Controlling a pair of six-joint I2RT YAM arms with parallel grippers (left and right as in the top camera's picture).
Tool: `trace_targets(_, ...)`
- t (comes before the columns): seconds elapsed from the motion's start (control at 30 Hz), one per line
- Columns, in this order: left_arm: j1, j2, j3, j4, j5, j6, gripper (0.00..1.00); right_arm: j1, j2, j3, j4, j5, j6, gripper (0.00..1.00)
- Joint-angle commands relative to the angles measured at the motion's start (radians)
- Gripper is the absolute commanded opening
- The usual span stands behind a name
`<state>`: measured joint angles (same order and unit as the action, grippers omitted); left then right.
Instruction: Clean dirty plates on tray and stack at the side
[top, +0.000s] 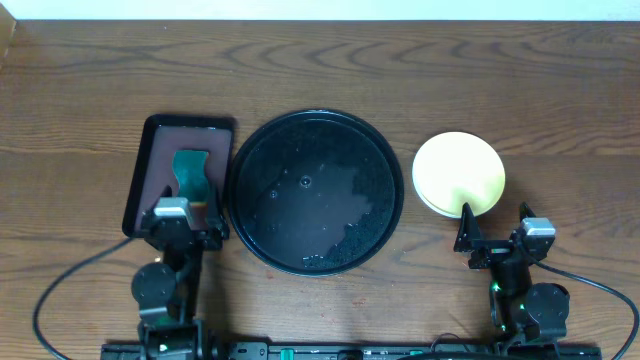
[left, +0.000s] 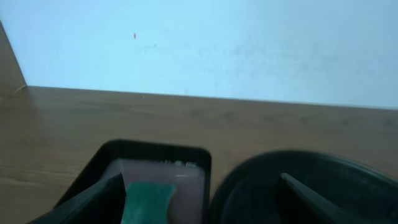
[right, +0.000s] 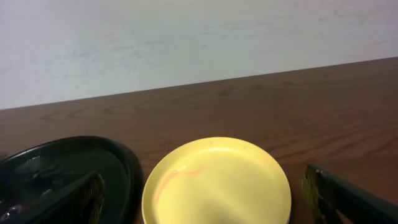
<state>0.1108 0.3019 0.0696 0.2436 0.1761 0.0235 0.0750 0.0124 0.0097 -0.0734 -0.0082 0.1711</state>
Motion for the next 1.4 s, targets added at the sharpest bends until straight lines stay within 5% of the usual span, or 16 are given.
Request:
trace_targets(0.0,0.001,-0.067,-0.061,0.012,-0.013,0.082,0.77,-0.010,-0.006,-0.004,-0.001,-0.007,-0.004,0.99)
trace_targets(0.43,-0.011,-0.255,-0.066,-0.314,-0.081,0.118,0.77,-0.010,-0.006,-0.004,-0.001,-0.007,-0.004,0.99)
trace_targets(1.37,-0.012,-0.296,-0.066,-0.307,-0.084,0.117,0.77,-0.010,-0.006,-0.004,-0.001,-0.007,-0.004,0.99)
